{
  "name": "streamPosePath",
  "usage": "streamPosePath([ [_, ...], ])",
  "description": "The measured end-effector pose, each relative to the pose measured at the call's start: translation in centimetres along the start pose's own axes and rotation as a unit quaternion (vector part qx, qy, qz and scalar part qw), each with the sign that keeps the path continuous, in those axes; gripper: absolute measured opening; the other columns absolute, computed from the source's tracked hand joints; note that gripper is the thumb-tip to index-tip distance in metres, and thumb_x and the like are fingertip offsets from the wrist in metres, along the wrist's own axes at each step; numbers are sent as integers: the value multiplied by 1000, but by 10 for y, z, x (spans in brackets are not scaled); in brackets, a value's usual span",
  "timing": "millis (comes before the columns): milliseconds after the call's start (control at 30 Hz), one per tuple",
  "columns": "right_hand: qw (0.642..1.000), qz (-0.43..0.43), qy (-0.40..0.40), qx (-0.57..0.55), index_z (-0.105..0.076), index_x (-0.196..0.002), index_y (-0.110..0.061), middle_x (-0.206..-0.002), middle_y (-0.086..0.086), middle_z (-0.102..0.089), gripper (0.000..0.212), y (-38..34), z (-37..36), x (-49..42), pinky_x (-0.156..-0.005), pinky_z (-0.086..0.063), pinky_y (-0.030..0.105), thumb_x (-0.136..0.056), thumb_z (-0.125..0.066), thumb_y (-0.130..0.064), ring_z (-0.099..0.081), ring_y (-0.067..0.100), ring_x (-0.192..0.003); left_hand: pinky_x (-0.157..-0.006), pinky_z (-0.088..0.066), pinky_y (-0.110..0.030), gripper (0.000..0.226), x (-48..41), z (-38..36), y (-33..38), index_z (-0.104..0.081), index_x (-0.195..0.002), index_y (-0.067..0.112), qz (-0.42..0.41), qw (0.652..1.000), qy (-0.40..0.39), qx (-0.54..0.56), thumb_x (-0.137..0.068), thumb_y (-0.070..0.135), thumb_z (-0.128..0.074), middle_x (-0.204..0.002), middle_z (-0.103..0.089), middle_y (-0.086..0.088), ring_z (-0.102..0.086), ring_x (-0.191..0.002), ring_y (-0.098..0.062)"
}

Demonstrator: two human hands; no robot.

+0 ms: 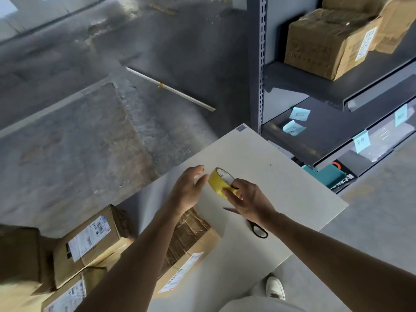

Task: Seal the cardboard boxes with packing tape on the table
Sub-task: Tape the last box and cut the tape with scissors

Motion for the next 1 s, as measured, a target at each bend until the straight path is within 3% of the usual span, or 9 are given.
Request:
streamPosePath([
  [100, 1000, 13, 9, -10, -45, -83, -24, -78, -3, -54, 24, -5, -1, 1, -63, -38, 27, -95, -62, -36, -49, 18, -68, -95, -43, -23, 45, 4, -3, 5, -57, -134, 14, -12, 999, -21, -23, -94, 32, -65, -127, -58, 5, -55, -114, -8],
  [367, 999, 9, 24, -18, -43, -81, -21, -78, -1, -53, 28, -9, -3, 4, -61, -33, 27, -95, -63, -35, -44, 21, -66, -87, -53, -26, 21, 7, -2, 17, -72, -112, 14, -58, 995, 81, -26, -92, 18, -67, -107, -68, 4, -64, -97, -8],
  [567, 999, 17, 16, -30, -41, -76, -20, -72, -1, -52, 33, -17, -5, 2, -57, -35, 29, -96, -62, -35, -45, 22, -63, -73, -44, -7, 11, 8, 5, 20, -71, -100, 9, -46, 990, 127, -41, -95, 15, -63, -98, -70, 1, -62, -90, -10],
  [700, 999, 26, 17, 32, -49, -85, -22, -78, -7, -59, 29, -28, -8, -6, -58, -38, 28, -93, -53, -49, -51, 16, -67, -77, -51, -21, 12, 11, 9, 21, -68, -103, 8, -45, 988, 129, -72, -96, 12, -60, -99, -70, -1, -63, -90, -12],
  [800, 1000, 24, 15, 4, -55, -99, -26, -87, -2, -64, 39, -39, -12, -14, -63, -51, 31, -85, -44, -60, -59, 18, -73, -76, -56, -35, 8, 13, 9, 21, -65, -97, 9, -36, 988, 133, -74, -95, 12, -58, -92, -71, -2, -65, -83, -16],
  [867, 1000, 15, 8, -24, -56, -99, -24, -84, 0, -65, 33, -43, -17, -16, -62, -52, 36, -90, -49, -56, -60, 22, -71, -73, -56, -42, 7, 14, 11, 21, -61, -96, 10, -18, 988, 132, -72, -96, 14, -56, -88, -70, -3, -66, -80, -20],
  [1000, 998, -25, 20, -61, -53, -94, -24, -75, -1, -66, 30, -36, -20, -16, -61, -54, 46, -93, -52, -54, -63, 24, -65, -71, -54, -39, 10, 20, 14, 22, -57, -99, 10, -7, 988, 119, -101, -100, 18, -52, -89, -71, -5, -67, -82, -24],
])
Point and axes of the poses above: each hand's wrist, its own x-axis away from the middle knuckle, its own z-axis out of the back of the hand, y = z × x, the point moved 3 cm from there along -x, towards the middle knuckle
